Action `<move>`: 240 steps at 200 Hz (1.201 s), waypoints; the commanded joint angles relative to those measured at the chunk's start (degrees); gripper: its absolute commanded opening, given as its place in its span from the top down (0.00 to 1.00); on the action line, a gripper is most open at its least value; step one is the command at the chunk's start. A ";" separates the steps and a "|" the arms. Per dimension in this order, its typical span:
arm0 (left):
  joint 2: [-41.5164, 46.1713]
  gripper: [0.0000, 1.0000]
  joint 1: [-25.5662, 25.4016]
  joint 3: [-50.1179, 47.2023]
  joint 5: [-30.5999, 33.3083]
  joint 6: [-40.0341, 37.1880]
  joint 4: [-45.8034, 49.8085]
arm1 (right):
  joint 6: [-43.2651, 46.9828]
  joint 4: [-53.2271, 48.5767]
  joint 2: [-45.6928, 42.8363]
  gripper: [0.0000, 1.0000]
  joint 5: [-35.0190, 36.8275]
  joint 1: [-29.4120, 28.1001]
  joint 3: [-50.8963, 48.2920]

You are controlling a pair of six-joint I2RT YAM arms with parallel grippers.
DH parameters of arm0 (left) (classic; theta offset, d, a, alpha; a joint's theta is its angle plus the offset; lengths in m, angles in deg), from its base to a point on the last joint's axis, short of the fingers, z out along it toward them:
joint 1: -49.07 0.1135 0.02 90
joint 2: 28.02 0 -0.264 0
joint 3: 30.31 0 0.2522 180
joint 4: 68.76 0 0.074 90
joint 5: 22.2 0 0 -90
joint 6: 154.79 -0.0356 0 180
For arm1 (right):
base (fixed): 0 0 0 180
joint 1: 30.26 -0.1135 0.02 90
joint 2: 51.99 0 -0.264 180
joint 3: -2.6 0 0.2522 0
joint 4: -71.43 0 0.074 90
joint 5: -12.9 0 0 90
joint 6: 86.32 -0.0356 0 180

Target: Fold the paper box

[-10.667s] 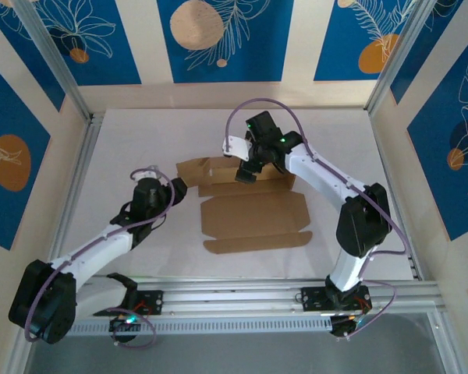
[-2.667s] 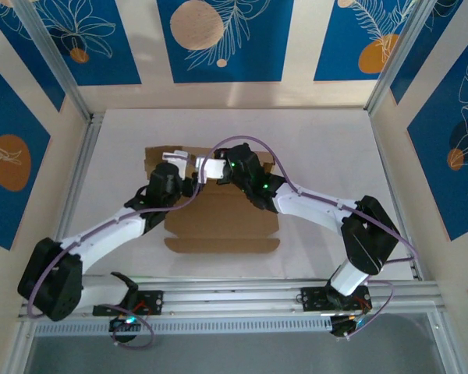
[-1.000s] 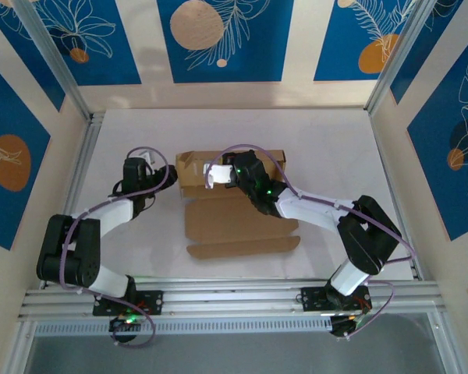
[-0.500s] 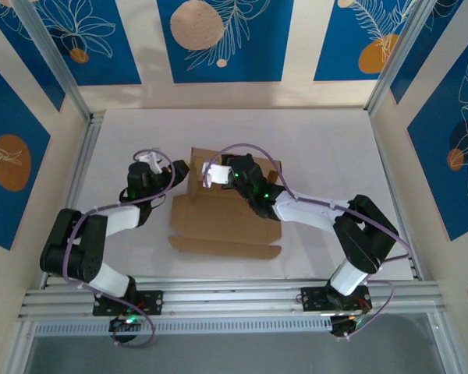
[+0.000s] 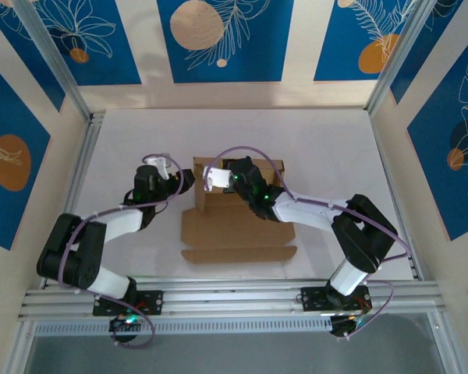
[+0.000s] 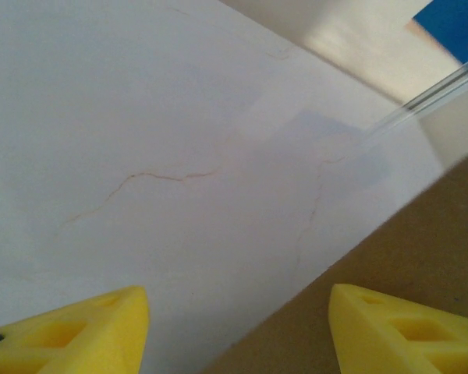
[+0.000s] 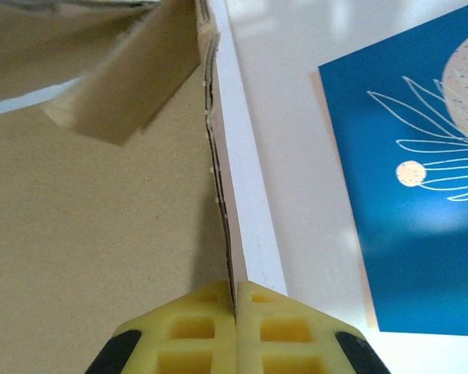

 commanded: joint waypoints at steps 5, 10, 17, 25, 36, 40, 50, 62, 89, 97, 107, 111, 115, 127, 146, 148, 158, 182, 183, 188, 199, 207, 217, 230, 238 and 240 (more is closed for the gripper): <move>6.00 0.37 -5.75 3.24 5.39 -15.60 10.77 | -2.29 -0.72 0.75 1.00 -4.97 -0.43 1.31; 6.41 0.37 -6.11 3.40 6.37 -16.54 11.98 | -2.12 -0.64 0.91 1.00 -4.76 -0.42 1.55; 7.02 0.37 -6.59 3.35 7.29 -17.60 13.14 | -2.11 -0.51 1.24 1.00 -4.34 -0.33 1.87; 7.55 0.37 -7.03 3.35 8.47 -18.78 14.40 | -2.04 -0.30 1.55 1.00 -3.72 -0.30 2.12; 8.11 0.37 -7.40 3.19 9.47 -19.96 15.09 | -1.68 0.51 1.78 1.00 -3.24 -0.31 2.12; 8.30 0.37 -7.46 2.97 9.63 -20.32 15.02 | -1.53 0.84 1.81 1.00 -3.18 -0.35 2.07; 8.62 0.37 -7.60 2.90 10.16 -21.01 14.92 | -1.07 1.51 1.81 1.00 -2.81 -0.26 1.94; 8.71 0.36 -7.55 2.99 10.27 -21.52 14.96 | -0.61 2.13 1.63 1.00 -2.63 -0.22 1.93; 7.09 0.33 -7.60 3.80 8.66 -23.31 13.63 | -0.63 1.76 0.62 1.00 -3.98 0.00 2.11; 6.31 0.32 -7.60 4.36 7.05 -24.13 13.27 | -0.72 1.06 0.42 1.00 -4.50 -0.03 2.32; 5.62 0.31 -7.60 5.09 5.40 -24.94 13.16 | -0.54 0.91 0.49 1.00 -4.51 0.10 2.69; 5.47 0.32 -7.60 5.23 4.94 -25.26 13.16 | -0.44 0.83 0.57 1.00 -4.46 0.05 2.85; 5.45 0.31 -7.60 5.34 4.49 -25.64 13.13 | -0.31 0.73 0.59 1.00 -4.41 0.09 2.90; 6.03 0.30 -7.60 5.01 2.92 -27.13 12.21 | 0.16 0.78 0.68 1.00 -4.39 0.29 3.07; 6.95 0.28 -7.60 4.68 2.06 -29.58 12.37 | 0.17 0.69 0.38 1.00 -4.58 0.71 3.21; 6.98 0.28 -7.58 4.67 1.98 -29.77 12.44 | 0.17 0.70 0.35 1.00 -4.65 0.74 3.22; 6.89 0.27 -7.60 4.76 1.08 -30.64 12.44 | -0.03 0.63 0.18 1.00 -4.83 1.05 3.34; 5.44 0.27 -7.42 5.32 -1.56 -32.25 12.74 | 0.24 0.63 0.16 1.00 -5.02 1.36 3.74; 5.35 0.27 -7.38 5.35 -1.66 -32.33 12.73 | 0.21 0.64 0.16 1.00 -5.02 1.40 3.76; 5.12 0.27 -7.29 5.52 -2.32 -32.82 12.82 | 0.35 0.64 0.16 1.00 -5.08 1.37 3.78; 4.49 0.26 -6.79 5.97 -3.73 -33.68 13.28 | 0.55 0.58 0.03 1.00 -5.16 1.45 3.88; 4.24 0.26 -6.08 6.32 -5.63 -33.90 13.36 | 0.74 0.56 -0.10 1.00 -5.32 1.54 3.89; 3.99 0.26 -5.15 6.67 -7.73 -33.82 13.39 | 0.82 0.56 -0.27 1.00 -5.46 1.70 3.78; 3.53 0.26 -4.06 7.21 -10.46 -33.65 13.68 | 0.71 0.56 -0.47 1.00 -5.67 1.89 3.78; 3.21 0.26 -3.62 7.55 -11.69 -33.55 13.86 | 0.63 0.56 -0.69 1.00 -5.76 2.04 3.78; 3.13 0.26 -3.57 7.63 -12.05 -33.48 13.88 | 0.62 0.56 -0.71 1.00 -5.80 2.06 3.78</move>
